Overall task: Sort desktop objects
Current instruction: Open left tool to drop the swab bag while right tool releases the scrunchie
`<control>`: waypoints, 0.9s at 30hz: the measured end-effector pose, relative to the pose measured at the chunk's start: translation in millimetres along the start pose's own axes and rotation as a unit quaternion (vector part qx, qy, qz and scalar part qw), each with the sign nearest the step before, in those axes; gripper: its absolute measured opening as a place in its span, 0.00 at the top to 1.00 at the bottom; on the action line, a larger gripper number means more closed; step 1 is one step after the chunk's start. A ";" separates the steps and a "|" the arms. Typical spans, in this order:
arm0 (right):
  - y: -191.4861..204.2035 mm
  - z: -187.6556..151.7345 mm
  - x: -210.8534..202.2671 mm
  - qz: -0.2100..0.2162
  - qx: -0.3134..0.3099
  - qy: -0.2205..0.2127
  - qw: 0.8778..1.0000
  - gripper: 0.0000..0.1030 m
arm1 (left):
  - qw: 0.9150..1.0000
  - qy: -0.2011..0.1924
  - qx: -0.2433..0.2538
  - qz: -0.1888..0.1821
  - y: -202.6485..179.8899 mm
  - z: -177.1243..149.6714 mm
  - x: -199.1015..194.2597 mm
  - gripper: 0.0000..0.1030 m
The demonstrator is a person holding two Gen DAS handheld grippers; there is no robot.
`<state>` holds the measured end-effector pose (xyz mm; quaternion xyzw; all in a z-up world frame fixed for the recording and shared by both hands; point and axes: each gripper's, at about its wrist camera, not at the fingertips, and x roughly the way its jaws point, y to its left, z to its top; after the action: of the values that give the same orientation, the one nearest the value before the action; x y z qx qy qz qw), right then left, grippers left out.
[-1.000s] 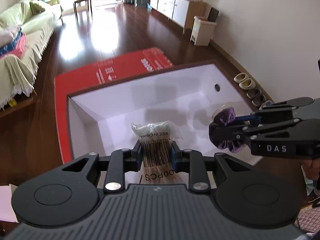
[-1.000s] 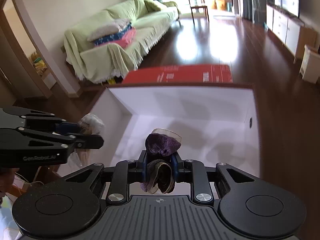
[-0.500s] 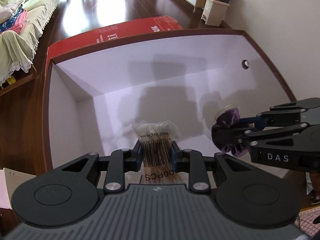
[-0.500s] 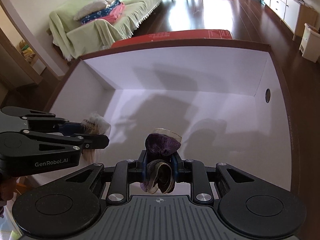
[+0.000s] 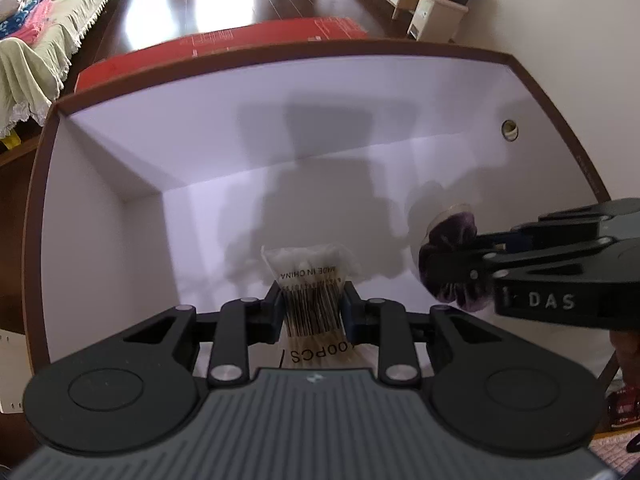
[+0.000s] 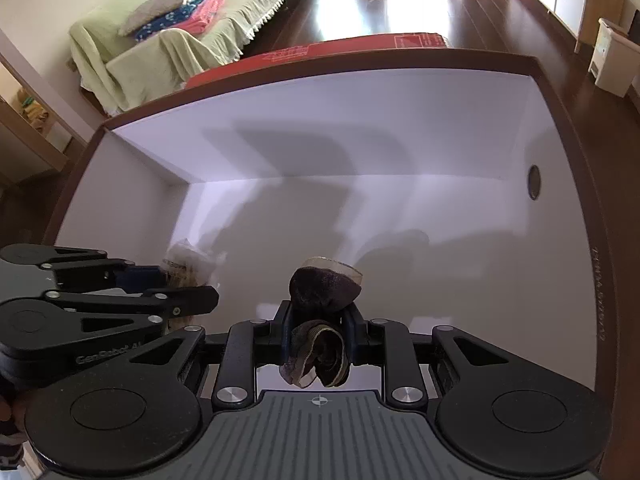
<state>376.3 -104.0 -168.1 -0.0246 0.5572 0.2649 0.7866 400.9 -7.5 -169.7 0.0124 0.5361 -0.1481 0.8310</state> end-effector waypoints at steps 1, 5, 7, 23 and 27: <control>-1.3 1.0 0.2 0.000 0.003 0.004 1.000 0.77 | 1.000 0.002 0.002 0.002 -2.0 -0.5 0.4 0.75; -3.2 2.0 0.5 -0.007 0.015 0.012 1.000 0.32 | 1.000 0.013 0.004 0.007 -3.8 -2.1 2.4 0.59; -5.4 2.1 -6.0 -0.013 0.021 -0.005 1.000 0.30 | 1.000 0.013 -0.004 0.007 -1.4 -1.2 2.2 0.51; -17.2 -5.0 -24.1 -0.013 0.057 -0.029 0.998 0.30 | 0.999 0.014 -0.012 0.030 0.7 -1.7 -8.1 0.22; -25.9 -7.3 -31.5 0.010 0.105 -0.043 0.994 0.22 | 0.999 0.012 -0.021 0.034 2.6 -4.7 -14.3 0.21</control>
<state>374.0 -141.0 -149.5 0.0749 0.5476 0.2135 0.8056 392.0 -0.9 -159.2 0.0150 0.5482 -0.1086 0.8292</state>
